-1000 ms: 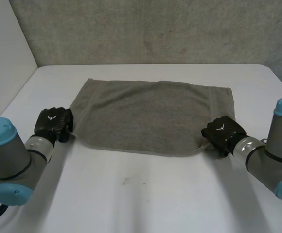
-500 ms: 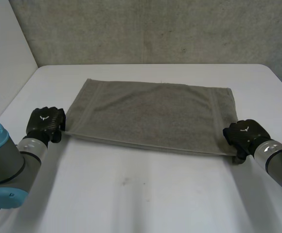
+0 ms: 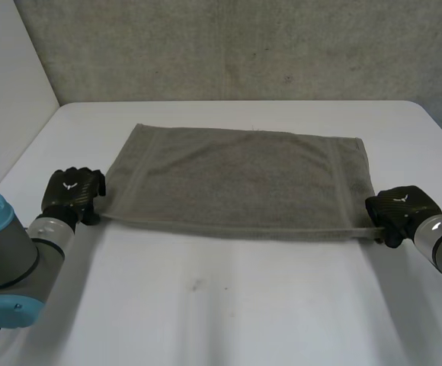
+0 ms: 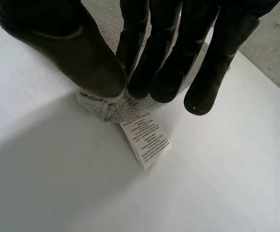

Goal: Fold the towel.

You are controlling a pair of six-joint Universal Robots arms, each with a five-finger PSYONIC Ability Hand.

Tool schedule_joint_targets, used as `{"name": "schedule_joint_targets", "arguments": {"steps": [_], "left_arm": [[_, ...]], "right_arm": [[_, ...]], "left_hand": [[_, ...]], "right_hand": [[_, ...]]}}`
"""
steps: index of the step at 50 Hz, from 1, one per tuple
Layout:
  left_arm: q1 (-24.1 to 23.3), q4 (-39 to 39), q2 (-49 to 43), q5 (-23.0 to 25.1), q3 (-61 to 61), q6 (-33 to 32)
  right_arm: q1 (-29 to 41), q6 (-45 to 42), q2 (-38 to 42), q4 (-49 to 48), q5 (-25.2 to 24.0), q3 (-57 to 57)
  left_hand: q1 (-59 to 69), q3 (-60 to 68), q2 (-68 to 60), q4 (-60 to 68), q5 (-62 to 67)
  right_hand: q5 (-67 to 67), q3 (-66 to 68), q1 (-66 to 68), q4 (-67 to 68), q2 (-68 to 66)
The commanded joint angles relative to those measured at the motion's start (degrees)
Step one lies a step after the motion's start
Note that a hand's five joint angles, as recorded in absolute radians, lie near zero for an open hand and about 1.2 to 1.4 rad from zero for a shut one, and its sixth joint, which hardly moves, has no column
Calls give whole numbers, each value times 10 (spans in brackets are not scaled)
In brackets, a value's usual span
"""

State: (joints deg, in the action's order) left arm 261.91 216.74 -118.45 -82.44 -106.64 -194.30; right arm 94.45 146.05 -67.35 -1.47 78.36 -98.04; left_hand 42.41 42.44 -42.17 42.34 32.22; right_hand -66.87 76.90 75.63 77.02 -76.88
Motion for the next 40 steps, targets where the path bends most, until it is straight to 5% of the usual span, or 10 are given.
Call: {"name": "schedule_joint_targets", "arguments": {"steps": [1,5,7,22,30,33,34,36,40], "left_arm": [[0,0,-15,23,7,0],[0,0,-20,48,11,-1],[0,0,-21,68,14,-1],[31,-37,54,70,-29,-38],[87,-147,248,81,-156,-150],[118,-241,405,140,-203,-184],[118,-242,406,141,-203,-184],[146,-276,440,228,-204,-172],[156,-251,428,303,-175,-131]], "right_arm": [[3,-21,3,1,0,-5],[3,-23,2,0,0,-6],[3,-24,2,0,-1,-6],[2,-48,-23,14,1,-8],[-29,-240,-133,196,-21,-89],[-48,-280,-164,227,-29,-101],[-70,-323,-189,256,-40,-107],[-84,-346,-201,260,-64,-98],[-87,-303,-172,224,-92,-38]], "left_hand": [[36,36,-39,37,38],[137,137,-140,138,139],[375,374,-377,375,377],[376,376,-378,377,378],[376,376,-378,377,378],[376,376,-378,377,378],[376,376,-378,377,378],[376,376,-378,377,378],[376,376,-378,377,378]], "right_hand": [[-31,31,44,30,-31],[-31,31,44,30,-31],[-31,31,44,30,-31],[-31,31,44,30,-31],[-31,31,44,30,-31],[-31,31,44,30,-31],[-31,31,44,30,-31],[-31,31,44,30,-31],[-31,31,44,30,-31]]}}
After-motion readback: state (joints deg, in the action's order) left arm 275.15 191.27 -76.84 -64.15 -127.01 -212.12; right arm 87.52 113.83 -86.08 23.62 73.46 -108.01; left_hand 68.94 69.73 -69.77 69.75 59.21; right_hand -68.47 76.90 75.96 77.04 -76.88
